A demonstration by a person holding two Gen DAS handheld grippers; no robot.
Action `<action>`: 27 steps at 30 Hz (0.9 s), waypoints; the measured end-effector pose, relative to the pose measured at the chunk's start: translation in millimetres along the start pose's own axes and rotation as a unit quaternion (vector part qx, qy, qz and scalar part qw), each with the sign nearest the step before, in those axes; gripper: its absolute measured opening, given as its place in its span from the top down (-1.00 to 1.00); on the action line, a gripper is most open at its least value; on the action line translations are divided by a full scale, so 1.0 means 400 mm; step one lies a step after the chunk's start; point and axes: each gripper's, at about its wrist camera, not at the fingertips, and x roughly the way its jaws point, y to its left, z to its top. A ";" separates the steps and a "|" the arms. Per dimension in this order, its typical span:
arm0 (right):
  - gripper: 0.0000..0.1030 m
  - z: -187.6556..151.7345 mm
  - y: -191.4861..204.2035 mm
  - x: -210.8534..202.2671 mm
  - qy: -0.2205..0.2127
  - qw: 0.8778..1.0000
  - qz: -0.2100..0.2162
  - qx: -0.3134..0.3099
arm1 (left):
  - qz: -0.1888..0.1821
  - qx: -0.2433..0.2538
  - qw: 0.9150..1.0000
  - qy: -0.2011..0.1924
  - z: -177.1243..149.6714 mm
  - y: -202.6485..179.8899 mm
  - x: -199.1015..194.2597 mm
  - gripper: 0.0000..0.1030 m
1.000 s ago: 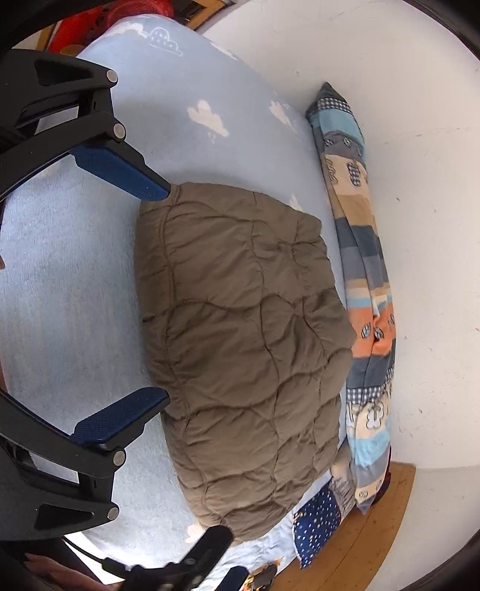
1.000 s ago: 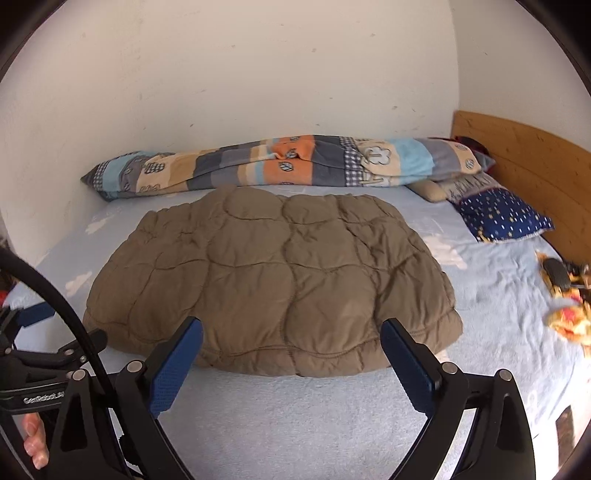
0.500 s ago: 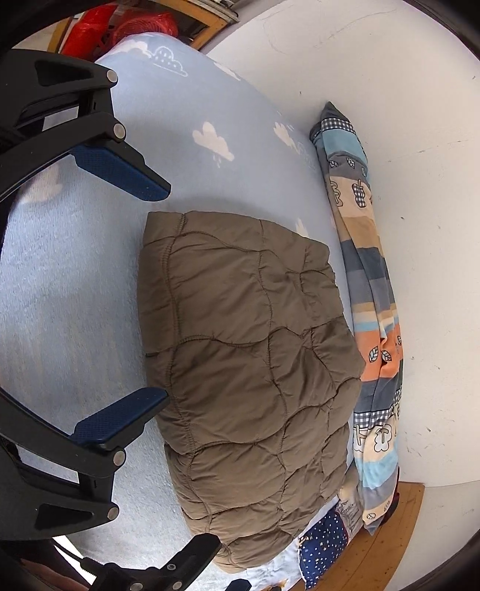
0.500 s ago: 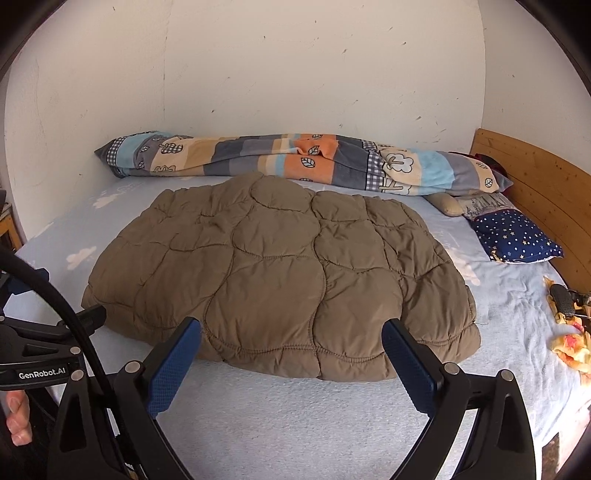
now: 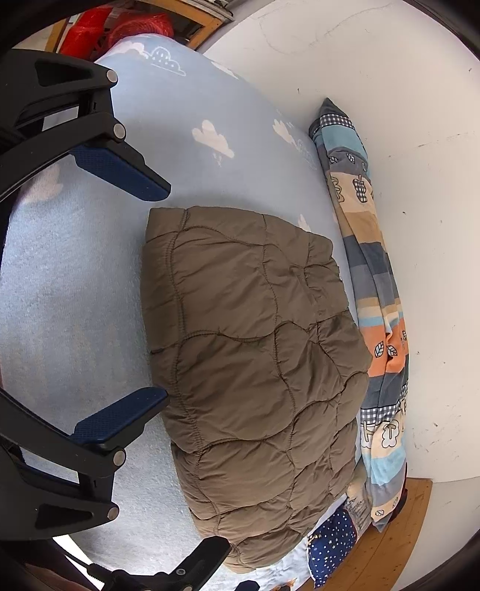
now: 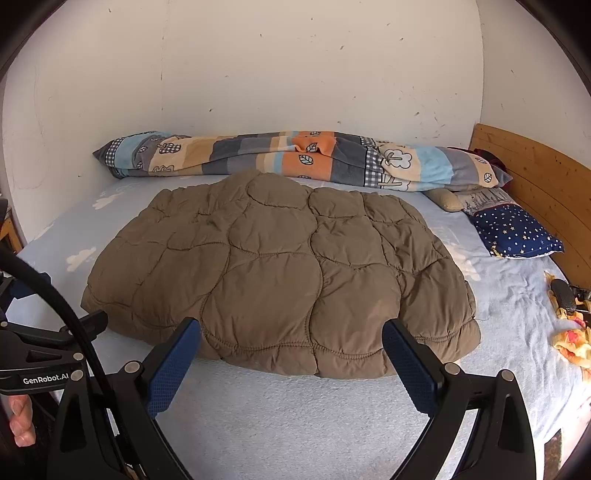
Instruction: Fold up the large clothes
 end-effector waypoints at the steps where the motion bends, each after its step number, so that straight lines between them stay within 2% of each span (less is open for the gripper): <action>1: -0.95 0.000 0.002 0.000 0.000 1.000 -0.001 -0.001 | 0.000 -0.001 1.000 -0.001 0.000 0.000 -0.001 -0.97; 27: -0.95 -0.003 0.006 0.004 0.005 1.000 -0.004 -0.006 | 0.000 0.004 1.000 0.001 -0.003 0.006 -0.001 -0.97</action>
